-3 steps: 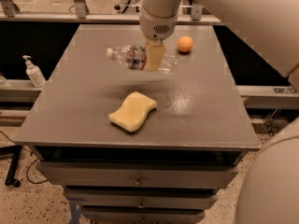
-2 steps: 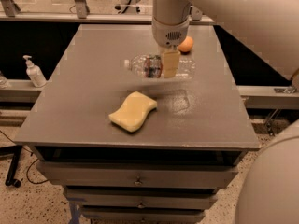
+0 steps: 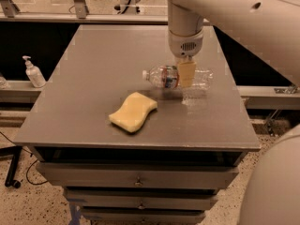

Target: Knock water bottle over

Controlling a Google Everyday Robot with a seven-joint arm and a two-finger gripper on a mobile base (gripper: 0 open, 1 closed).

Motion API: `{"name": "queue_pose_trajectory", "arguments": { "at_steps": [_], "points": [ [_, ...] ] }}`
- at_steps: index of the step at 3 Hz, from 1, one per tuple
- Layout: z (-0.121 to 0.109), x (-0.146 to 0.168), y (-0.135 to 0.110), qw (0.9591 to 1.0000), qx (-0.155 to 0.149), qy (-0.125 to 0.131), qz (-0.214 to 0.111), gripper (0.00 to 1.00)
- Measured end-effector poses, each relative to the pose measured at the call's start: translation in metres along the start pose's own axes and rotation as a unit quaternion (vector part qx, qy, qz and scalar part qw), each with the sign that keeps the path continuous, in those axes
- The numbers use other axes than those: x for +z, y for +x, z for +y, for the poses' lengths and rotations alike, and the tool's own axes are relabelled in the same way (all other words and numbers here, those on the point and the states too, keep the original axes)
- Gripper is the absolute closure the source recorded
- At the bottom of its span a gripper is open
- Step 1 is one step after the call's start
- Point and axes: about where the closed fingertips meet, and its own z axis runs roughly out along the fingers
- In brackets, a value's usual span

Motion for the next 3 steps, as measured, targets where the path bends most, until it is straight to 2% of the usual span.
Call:
{"name": "queue_pose_trajectory", "arguments": {
  "at_steps": [2,3],
  "points": [
    [0.012,0.013,0.022,0.9995,0.029,-0.012,0.008,0.36],
    [0.015,0.013,0.024,0.9993,0.035,-0.013,0.003,0.13]
  ]
}}
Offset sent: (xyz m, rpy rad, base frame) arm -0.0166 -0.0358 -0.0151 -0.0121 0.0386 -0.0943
